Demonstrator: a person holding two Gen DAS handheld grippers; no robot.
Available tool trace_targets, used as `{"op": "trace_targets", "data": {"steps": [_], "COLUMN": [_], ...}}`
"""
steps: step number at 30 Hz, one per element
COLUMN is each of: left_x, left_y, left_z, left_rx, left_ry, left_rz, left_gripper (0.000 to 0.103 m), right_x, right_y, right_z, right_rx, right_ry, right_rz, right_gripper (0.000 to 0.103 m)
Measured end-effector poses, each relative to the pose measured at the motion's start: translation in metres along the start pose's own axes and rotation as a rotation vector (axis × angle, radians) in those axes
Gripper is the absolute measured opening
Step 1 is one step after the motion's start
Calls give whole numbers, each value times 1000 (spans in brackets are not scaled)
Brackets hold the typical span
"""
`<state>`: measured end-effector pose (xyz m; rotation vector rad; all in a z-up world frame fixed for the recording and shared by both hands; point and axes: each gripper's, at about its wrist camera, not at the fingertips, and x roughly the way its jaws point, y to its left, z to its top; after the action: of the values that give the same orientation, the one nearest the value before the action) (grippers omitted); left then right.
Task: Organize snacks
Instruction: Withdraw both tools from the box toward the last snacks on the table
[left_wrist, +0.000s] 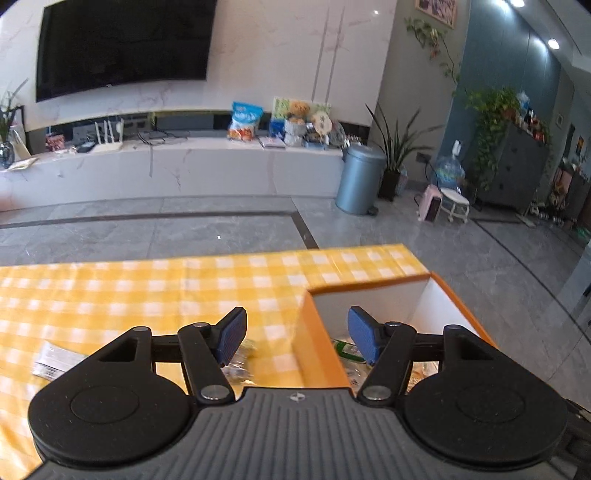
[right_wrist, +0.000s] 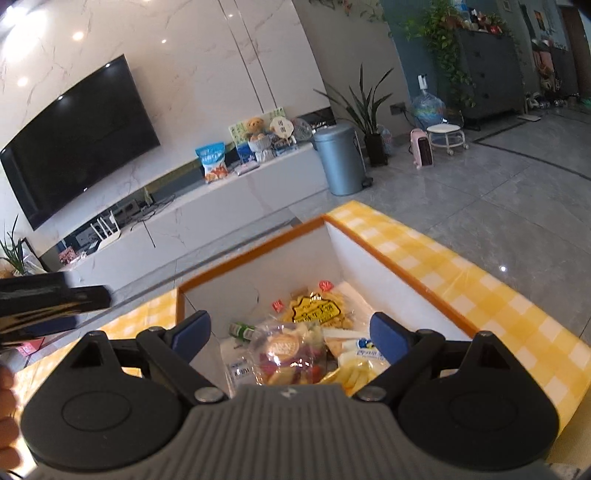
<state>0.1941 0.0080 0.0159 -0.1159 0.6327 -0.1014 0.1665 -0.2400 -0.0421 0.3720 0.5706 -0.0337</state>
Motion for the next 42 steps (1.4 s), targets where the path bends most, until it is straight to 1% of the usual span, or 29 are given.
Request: {"op": "trace_targets", "data": {"steps": [3, 7, 10, 14, 17, 20, 22, 24, 26, 29, 32, 35, 39, 41, 42], "left_x": [-21, -45, -57, -67, -70, -66, -58, -47, -37, -27, -22, -15, -3, 0, 1], "left_y": [16, 35, 52, 78, 99, 119, 134, 146, 157, 173, 192, 207, 216, 214, 212], "left_z": [3, -5, -11, -25, -36, -47, -54, -61, -68, -78, -88, -97, -106, -109, -110], "left_rx": [11, -2, -7, -34, -65, -110, -137, -154, -157, -170, -225, -269, -277, -282, -282], "left_ry": [-20, -32, -28, -37, -34, -34, -16, 18, 54, 82, 116, 145, 193, 204, 207], "left_rz": [11, 15, 15, 35, 69, 112, 141, 174, 230, 305, 307, 311, 325, 323, 321], "left_gripper": [74, 74, 74, 74, 74, 74, 74, 74, 74, 74, 73, 73, 73, 73, 73], "right_x": [-11, -26, -34, -40, -36, -32, -28, -22, -14, 2, 22, 38, 66, 81, 89], "right_y": [7, 25, 44, 75, 101, 122, 135, 149, 161, 173, 176, 177, 186, 188, 189], "right_z": [3, 5, 5, 0, -9, -24, -34, -44, -53, -63, -73, -88, -111, -119, -121], "right_rx": [6, 27, 27, -3, -33, -8, 7, -17, -59, -121, -148, -156, -195, -194, -200], "right_ry": [-25, -58, -73, -69, -44, -53, -50, -36, -26, -2, 38, 49, 61, 66, 72], "right_rz": [27, 80, 128, 201, 240, 270, 295, 311, 297, 258, 235, 229, 184, 162, 145], "right_gripper": [91, 91, 91, 91, 91, 91, 91, 91, 91, 91, 91, 91, 91, 96, 96]}}
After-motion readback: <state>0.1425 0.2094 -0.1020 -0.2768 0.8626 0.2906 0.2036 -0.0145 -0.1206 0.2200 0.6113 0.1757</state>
